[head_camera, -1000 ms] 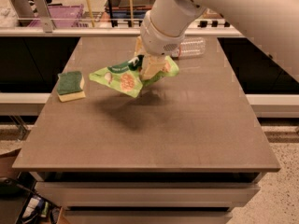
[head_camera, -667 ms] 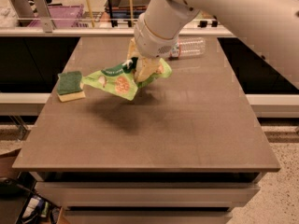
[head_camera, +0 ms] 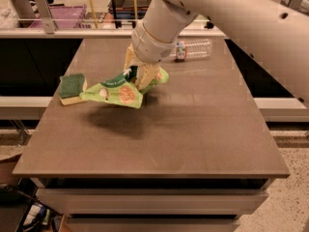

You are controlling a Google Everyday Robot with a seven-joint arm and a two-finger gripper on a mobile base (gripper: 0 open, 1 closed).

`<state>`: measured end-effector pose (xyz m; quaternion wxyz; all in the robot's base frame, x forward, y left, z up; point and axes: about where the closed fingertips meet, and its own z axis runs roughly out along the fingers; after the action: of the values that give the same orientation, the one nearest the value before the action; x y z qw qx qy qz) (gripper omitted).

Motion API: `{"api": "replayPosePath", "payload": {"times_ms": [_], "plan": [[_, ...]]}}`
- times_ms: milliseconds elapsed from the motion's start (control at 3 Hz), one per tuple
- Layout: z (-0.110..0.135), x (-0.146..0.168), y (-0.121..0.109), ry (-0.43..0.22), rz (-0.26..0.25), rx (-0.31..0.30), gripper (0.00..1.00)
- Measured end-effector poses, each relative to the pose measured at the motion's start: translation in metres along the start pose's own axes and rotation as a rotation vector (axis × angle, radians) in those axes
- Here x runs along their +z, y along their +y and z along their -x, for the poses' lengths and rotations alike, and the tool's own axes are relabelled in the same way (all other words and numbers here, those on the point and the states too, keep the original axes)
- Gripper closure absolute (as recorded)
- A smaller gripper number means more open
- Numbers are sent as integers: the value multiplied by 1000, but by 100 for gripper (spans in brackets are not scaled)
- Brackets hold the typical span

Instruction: Move green rice chip bag near sponge

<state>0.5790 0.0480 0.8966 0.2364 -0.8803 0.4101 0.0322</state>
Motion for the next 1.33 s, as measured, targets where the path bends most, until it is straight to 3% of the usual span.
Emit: {"api": "replayPosePath", "payload": {"times_ms": [667,1333], "plan": [[-16,12,1,-72,27,-98,100],[-4,27,-19,-108,21,-187,100]]}}
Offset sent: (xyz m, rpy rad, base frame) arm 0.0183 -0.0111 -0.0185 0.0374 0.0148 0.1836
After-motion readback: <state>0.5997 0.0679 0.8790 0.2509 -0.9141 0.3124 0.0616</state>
